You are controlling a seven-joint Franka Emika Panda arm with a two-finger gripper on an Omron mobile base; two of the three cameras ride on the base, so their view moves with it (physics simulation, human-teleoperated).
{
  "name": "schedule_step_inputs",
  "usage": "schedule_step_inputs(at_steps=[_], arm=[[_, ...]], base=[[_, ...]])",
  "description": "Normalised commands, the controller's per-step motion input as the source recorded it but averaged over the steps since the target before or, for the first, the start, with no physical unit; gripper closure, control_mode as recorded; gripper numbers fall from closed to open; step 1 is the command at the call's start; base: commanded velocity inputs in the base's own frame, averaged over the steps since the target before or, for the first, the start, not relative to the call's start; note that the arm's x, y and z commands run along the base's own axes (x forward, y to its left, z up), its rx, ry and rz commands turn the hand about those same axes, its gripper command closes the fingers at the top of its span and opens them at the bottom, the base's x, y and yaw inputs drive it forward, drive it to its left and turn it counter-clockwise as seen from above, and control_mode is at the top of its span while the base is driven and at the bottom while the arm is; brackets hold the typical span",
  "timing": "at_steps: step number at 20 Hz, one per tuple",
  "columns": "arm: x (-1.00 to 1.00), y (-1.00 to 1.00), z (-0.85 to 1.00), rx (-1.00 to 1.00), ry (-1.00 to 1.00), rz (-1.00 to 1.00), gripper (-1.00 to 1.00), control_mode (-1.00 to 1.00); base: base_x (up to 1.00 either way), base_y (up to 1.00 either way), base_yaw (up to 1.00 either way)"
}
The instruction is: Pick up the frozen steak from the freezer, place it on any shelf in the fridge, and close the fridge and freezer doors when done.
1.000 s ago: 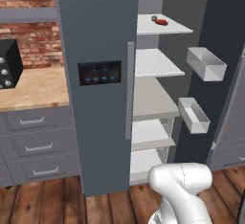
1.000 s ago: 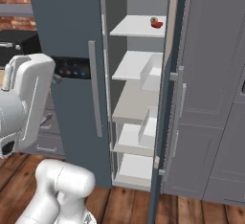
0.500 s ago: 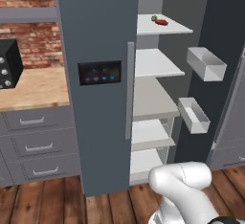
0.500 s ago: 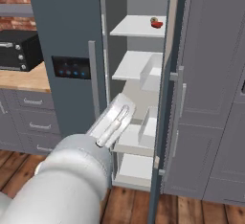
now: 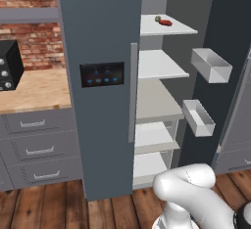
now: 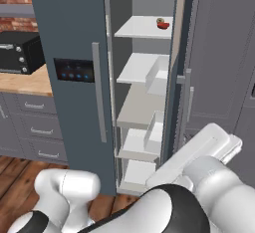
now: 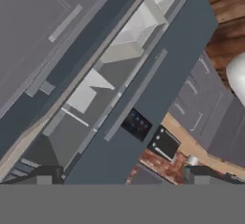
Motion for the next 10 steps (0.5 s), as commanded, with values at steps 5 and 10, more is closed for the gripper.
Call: schedule_step_inputs(at_steps=[5, 10], arm=[[1.0, -0.63, -0.65, 0.13, -0.02, 0.08, -1.0, -1.0], [1.0, -0.35, -0.44, 0.0, 0.02, 0.01, -1.0, -1.0]], base=[[0.0, 0.0, 0.0], [0.0, 0.0, 0.0]])
